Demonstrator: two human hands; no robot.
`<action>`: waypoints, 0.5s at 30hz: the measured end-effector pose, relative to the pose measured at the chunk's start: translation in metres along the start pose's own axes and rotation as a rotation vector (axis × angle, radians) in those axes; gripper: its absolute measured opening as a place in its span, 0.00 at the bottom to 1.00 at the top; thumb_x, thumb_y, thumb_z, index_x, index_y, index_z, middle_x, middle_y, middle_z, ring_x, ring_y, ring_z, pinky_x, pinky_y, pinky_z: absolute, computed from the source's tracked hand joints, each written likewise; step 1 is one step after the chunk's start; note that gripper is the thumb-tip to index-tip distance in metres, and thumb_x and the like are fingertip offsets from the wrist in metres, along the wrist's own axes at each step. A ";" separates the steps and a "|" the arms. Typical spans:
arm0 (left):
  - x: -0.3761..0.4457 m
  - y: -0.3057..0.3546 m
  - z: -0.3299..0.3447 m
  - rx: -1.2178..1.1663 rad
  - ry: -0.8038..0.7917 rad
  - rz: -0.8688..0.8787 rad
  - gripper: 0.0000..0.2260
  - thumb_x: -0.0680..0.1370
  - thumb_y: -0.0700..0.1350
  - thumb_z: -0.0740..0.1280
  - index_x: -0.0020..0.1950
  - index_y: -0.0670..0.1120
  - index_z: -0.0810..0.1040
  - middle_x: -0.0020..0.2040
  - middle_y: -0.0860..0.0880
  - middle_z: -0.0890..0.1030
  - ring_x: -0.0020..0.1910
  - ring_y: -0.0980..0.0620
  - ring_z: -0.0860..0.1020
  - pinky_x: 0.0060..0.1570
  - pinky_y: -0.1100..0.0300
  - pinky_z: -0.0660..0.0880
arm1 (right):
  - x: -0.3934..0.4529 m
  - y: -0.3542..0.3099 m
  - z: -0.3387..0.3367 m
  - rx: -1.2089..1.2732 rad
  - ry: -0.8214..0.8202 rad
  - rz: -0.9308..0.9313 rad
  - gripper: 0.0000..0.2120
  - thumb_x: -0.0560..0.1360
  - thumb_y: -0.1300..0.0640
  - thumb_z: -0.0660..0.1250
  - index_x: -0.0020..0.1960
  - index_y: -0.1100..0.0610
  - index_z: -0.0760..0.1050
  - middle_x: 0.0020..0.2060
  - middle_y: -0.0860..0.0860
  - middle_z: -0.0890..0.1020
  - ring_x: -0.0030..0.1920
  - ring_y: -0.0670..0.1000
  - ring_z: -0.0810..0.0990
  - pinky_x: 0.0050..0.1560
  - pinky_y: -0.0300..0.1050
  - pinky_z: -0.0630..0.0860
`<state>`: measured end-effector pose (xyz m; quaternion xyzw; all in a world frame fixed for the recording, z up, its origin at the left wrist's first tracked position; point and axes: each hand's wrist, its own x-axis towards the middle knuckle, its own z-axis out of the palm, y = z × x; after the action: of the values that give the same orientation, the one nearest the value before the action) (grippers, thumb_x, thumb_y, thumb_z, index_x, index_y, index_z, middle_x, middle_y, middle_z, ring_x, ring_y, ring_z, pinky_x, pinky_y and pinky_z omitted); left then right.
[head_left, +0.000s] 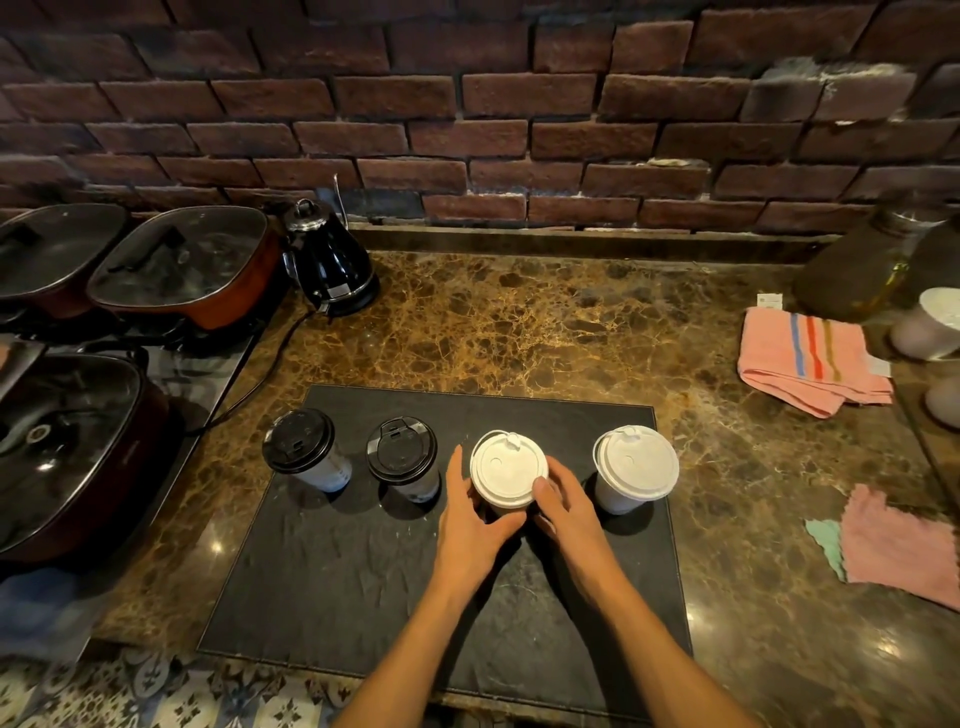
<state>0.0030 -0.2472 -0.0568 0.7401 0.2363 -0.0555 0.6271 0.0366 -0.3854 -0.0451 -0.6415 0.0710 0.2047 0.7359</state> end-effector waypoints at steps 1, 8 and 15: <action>-0.003 0.003 0.000 0.042 0.026 -0.044 0.53 0.66 0.44 0.80 0.80 0.59 0.48 0.71 0.48 0.73 0.69 0.49 0.73 0.69 0.44 0.71 | -0.002 -0.001 -0.001 -0.015 0.002 -0.007 0.20 0.78 0.51 0.66 0.70 0.50 0.70 0.65 0.46 0.77 0.64 0.44 0.76 0.68 0.50 0.72; -0.048 -0.001 0.010 0.596 0.058 -0.142 0.20 0.75 0.56 0.70 0.65 0.52 0.74 0.62 0.51 0.79 0.63 0.50 0.76 0.58 0.55 0.74 | -0.034 0.017 -0.023 -0.180 0.047 -0.019 0.24 0.80 0.54 0.64 0.74 0.54 0.65 0.68 0.47 0.71 0.69 0.46 0.69 0.66 0.42 0.67; -0.072 0.010 0.055 0.757 0.062 0.386 0.11 0.74 0.54 0.70 0.54 0.52 0.80 0.50 0.55 0.81 0.52 0.51 0.80 0.43 0.55 0.77 | -0.063 0.050 -0.083 -0.599 0.365 -0.039 0.16 0.78 0.59 0.67 0.65 0.53 0.73 0.59 0.52 0.80 0.61 0.51 0.79 0.61 0.47 0.74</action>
<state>-0.0446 -0.3206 -0.0316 0.9502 0.0752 0.0023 0.3025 -0.0270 -0.4748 -0.0813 -0.8560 0.1259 0.0846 0.4941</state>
